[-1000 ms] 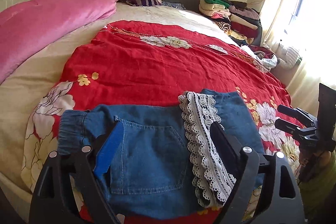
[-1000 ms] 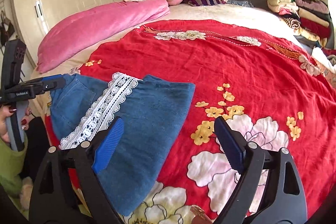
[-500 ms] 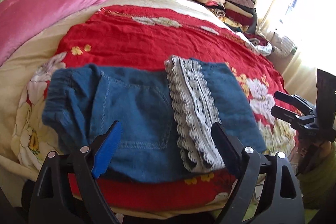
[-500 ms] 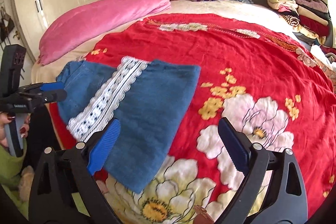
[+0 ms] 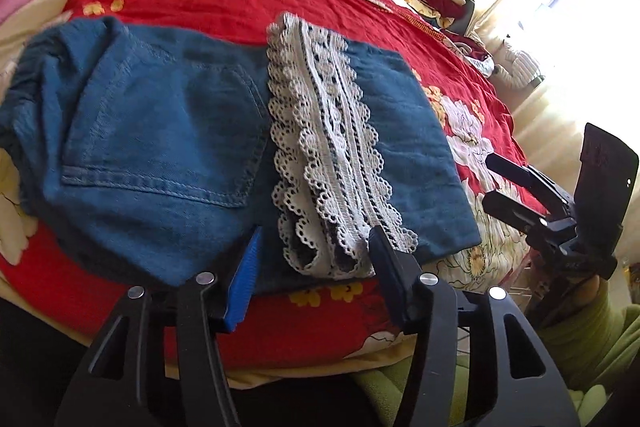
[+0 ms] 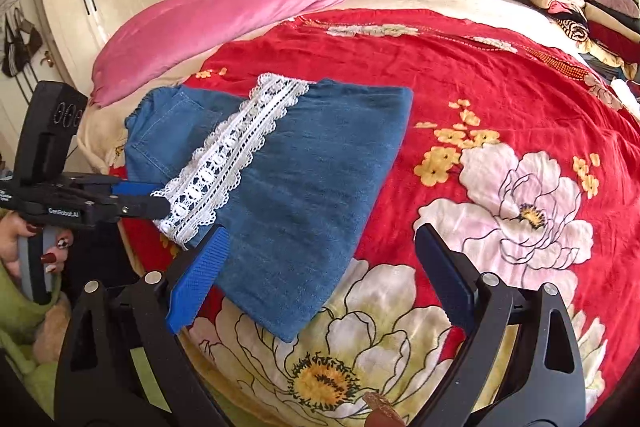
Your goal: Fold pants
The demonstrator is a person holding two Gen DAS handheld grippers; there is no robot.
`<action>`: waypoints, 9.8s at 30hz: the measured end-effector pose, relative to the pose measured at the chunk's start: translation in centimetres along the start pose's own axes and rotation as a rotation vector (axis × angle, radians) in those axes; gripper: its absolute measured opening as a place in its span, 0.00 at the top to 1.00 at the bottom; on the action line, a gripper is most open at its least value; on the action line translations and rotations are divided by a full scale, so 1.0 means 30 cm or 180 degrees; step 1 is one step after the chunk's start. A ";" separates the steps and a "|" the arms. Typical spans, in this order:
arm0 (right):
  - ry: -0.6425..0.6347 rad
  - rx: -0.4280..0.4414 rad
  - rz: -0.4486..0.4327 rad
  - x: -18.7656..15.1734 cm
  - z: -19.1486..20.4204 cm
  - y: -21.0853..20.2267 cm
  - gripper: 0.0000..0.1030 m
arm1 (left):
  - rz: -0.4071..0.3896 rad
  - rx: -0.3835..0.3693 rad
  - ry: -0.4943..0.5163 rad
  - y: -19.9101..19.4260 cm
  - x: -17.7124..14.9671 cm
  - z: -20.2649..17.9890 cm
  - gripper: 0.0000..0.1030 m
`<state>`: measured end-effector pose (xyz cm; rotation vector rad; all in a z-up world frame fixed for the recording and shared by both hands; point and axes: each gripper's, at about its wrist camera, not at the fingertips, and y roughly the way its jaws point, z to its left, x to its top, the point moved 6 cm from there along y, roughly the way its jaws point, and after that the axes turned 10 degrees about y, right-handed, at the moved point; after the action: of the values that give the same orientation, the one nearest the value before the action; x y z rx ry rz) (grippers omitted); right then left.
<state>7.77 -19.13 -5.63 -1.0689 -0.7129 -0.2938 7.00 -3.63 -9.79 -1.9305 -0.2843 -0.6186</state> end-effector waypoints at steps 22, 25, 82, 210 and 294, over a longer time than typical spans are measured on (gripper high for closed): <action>-0.0695 -0.0156 0.0438 -0.112 0.121 0.125 0.62 | -0.0001 0.0068 0.0135 0.017 -0.016 -0.008 0.77; -0.0650 -0.0141 0.0430 -0.119 0.113 0.127 0.62 | 0.0013 0.0089 0.0143 0.025 -0.017 -0.007 0.76; -0.0435 -0.0066 -0.0424 0.216 0.207 -0.044 0.09 | -0.0581 0.0961 0.0205 -0.281 0.034 0.106 0.06; -0.0753 0.0393 0.0607 0.375 0.127 0.281 0.53 | -0.0297 0.0559 0.0842 -0.018 0.055 -0.103 0.76; -0.2379 0.0520 0.0547 -0.178 0.426 0.103 0.96 | -0.0241 0.0446 0.0363 0.036 0.217 0.055 0.66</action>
<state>0.51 -7.09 -7.62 -1.0708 -1.2740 0.3332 13.43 -3.11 -7.65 -1.7498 -0.3211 -0.7367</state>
